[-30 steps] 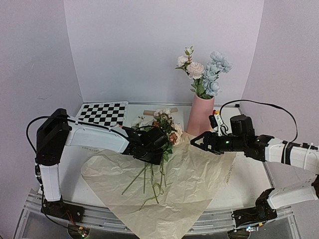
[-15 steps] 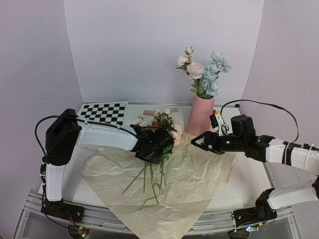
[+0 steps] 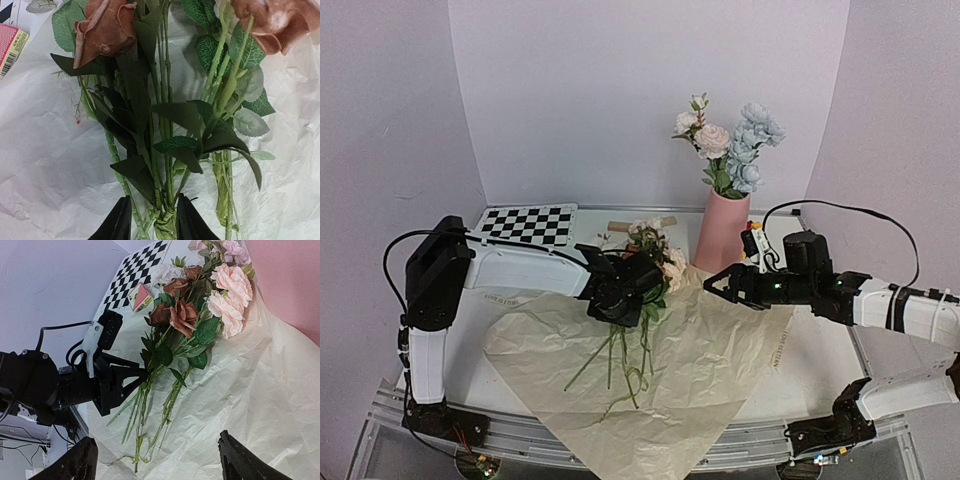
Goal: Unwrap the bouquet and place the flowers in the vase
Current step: Pick up the fake flower from the wrapping paper.
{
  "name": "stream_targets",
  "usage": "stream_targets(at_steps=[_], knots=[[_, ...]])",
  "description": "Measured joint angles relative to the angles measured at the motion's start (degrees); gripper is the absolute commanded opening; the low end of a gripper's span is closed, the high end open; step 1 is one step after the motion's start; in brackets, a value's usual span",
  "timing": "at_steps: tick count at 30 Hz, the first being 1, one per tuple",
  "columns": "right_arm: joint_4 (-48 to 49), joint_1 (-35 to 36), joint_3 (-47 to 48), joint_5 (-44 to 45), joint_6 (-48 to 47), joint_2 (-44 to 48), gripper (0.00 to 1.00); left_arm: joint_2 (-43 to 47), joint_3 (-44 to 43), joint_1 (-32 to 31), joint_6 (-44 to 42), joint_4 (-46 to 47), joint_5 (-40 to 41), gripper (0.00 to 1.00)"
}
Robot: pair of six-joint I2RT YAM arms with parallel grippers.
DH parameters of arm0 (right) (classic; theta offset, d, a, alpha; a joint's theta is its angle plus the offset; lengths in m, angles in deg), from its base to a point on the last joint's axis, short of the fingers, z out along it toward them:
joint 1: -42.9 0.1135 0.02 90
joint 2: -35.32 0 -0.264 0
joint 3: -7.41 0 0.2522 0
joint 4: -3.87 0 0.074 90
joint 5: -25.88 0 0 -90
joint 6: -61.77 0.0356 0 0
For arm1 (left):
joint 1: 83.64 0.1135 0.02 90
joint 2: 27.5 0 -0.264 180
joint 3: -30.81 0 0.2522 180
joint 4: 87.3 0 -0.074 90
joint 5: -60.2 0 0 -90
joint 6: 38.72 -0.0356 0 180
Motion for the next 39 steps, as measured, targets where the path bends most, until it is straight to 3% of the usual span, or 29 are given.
stream_targets(at_steps=[14, 19, 20, 28, 39], knots=[[-0.05, 0.0, 0.0, 0.0, 0.0, 0.22, 0.84, -2.13, -0.02, 0.48, 0.39, -0.02, -4.98, 0.3], [-0.08, 0.0, 0.0, 0.0, 0.0, 0.27, 0.84, -2.83, -0.02, 0.9, 0.5, 0.01, -6.65, 0.02], [-0.12, 0.0, 0.0, 0.0, 0.0, 0.32, 0.84, -3.05, -0.02, 0.99, 0.64, 0.02, -6.89, 0.0], [-0.37, 0.0, -0.02, 0.06, 0.0, 1.65, 0.84, -0.89, -0.02, 1.32, 1.04, -1.22, -7.02, 0.0], [-0.5, 0.0, -0.02, 0.01, 0.19, 1.68, 0.85, 14.4, 0.0, 1.46, 1.37, -1.78, -3.19, 0.0]])
